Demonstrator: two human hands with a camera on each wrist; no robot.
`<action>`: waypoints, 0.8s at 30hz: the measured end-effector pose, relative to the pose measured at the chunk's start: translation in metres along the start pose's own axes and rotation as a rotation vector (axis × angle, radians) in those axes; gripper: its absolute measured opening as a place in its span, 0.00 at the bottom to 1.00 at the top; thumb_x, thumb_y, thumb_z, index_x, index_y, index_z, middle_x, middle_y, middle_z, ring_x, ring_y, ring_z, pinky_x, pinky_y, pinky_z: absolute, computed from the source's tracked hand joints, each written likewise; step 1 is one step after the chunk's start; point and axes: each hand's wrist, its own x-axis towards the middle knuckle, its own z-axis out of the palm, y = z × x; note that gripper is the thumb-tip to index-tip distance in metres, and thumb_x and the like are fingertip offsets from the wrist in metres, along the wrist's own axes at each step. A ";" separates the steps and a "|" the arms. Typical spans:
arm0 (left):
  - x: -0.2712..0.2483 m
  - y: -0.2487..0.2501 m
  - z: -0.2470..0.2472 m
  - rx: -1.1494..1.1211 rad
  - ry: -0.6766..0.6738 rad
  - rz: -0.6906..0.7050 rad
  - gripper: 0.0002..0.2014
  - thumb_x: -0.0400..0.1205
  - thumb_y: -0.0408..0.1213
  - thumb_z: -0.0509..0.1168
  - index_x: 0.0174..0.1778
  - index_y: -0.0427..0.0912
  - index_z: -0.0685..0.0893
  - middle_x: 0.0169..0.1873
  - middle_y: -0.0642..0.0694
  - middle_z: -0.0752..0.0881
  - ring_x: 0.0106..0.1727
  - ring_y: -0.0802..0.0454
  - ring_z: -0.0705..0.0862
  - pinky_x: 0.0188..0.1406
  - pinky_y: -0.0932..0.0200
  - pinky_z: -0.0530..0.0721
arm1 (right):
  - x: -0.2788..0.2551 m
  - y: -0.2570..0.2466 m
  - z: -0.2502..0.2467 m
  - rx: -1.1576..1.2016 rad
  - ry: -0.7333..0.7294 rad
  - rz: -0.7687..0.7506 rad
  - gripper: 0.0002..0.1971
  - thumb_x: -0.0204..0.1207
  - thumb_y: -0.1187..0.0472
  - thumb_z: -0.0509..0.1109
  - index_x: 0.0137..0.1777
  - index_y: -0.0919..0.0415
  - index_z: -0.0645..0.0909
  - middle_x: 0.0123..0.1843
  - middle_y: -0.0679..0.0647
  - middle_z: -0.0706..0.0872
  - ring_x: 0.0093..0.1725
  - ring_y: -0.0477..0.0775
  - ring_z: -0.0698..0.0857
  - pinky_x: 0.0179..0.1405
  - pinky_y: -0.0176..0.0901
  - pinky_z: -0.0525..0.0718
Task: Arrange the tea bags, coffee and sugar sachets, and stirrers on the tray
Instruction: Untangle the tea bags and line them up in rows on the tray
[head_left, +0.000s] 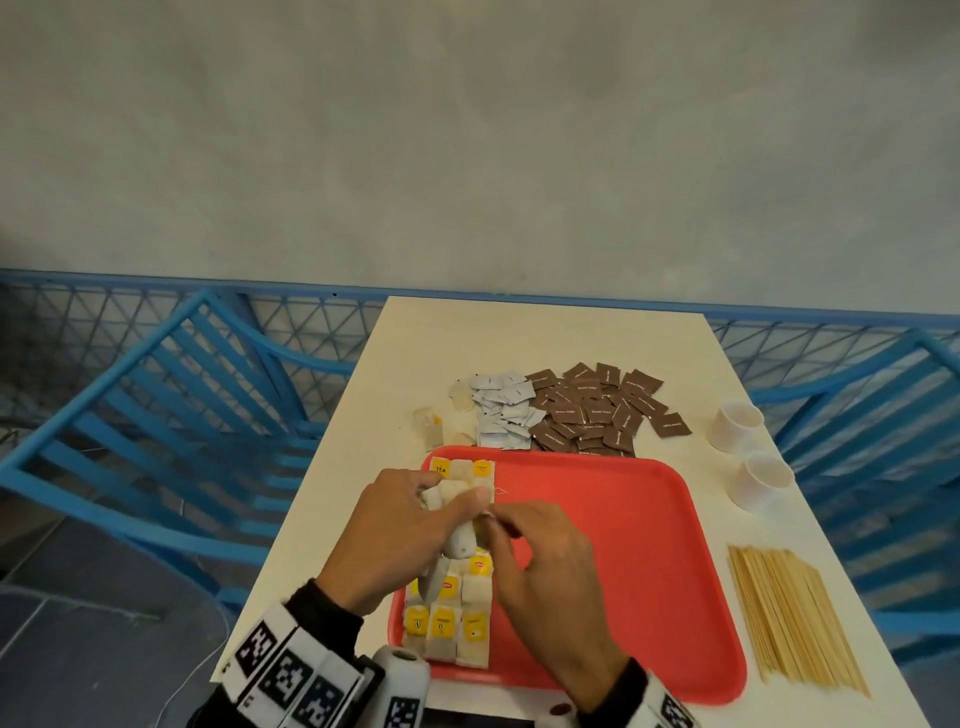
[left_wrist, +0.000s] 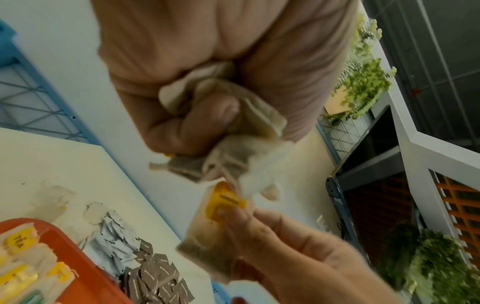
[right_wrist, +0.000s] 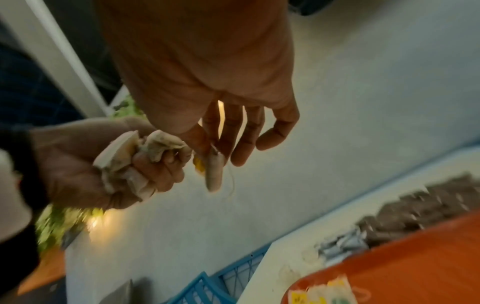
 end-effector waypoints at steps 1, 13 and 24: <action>0.001 -0.003 -0.003 -0.056 -0.008 0.014 0.17 0.75 0.54 0.76 0.36 0.42 0.88 0.33 0.42 0.90 0.32 0.52 0.86 0.34 0.55 0.84 | 0.004 0.001 -0.003 0.152 -0.018 0.076 0.05 0.80 0.54 0.71 0.47 0.48 0.89 0.42 0.40 0.89 0.44 0.43 0.85 0.41 0.42 0.82; 0.012 -0.046 -0.011 -0.277 -0.037 0.062 0.08 0.77 0.44 0.73 0.41 0.43 0.91 0.30 0.42 0.90 0.28 0.52 0.84 0.28 0.66 0.79 | 0.026 0.013 -0.001 0.500 -0.377 0.291 0.08 0.73 0.49 0.77 0.46 0.51 0.90 0.47 0.45 0.88 0.47 0.45 0.86 0.40 0.34 0.78; 0.020 -0.119 -0.021 -0.471 0.162 -0.265 0.12 0.75 0.46 0.72 0.39 0.39 0.90 0.29 0.36 0.89 0.22 0.51 0.82 0.19 0.64 0.75 | 0.089 0.071 0.078 0.360 -0.485 0.494 0.12 0.77 0.63 0.77 0.36 0.70 0.83 0.30 0.53 0.79 0.31 0.47 0.77 0.33 0.39 0.76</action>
